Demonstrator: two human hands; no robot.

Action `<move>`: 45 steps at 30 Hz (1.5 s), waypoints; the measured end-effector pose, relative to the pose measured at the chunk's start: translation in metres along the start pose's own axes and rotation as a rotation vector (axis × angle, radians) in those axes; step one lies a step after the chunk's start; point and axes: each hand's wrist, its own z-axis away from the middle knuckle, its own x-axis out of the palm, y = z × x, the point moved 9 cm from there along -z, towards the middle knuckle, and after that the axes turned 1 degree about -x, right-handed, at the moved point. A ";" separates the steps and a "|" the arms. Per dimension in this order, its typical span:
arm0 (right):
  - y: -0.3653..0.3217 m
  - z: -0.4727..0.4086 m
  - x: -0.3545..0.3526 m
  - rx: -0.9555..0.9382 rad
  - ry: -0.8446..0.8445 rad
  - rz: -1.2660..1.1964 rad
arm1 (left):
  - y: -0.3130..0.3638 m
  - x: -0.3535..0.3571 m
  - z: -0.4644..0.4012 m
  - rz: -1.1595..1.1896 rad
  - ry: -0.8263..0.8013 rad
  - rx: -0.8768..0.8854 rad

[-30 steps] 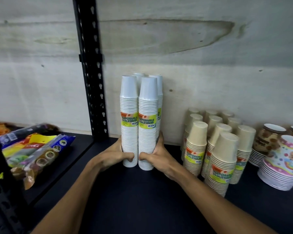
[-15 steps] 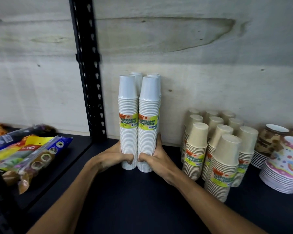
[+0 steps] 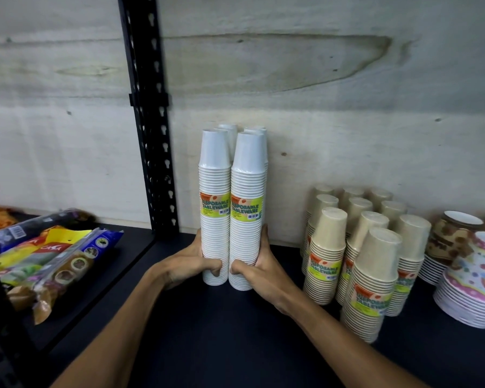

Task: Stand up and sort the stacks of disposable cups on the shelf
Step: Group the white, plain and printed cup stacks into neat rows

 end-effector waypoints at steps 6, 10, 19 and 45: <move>-0.002 0.001 0.000 -0.007 -0.004 -0.028 | 0.006 0.004 0.003 0.021 -0.028 0.041; -0.002 0.002 0.000 -0.002 -0.016 -0.037 | 0.005 0.005 0.004 0.035 -0.013 0.040; -0.001 0.003 0.002 -0.005 -0.007 -0.040 | -0.002 -0.002 0.003 0.086 0.060 0.012; -0.002 0.007 0.001 0.002 -0.027 -0.032 | 0.004 0.001 0.015 0.116 0.041 0.063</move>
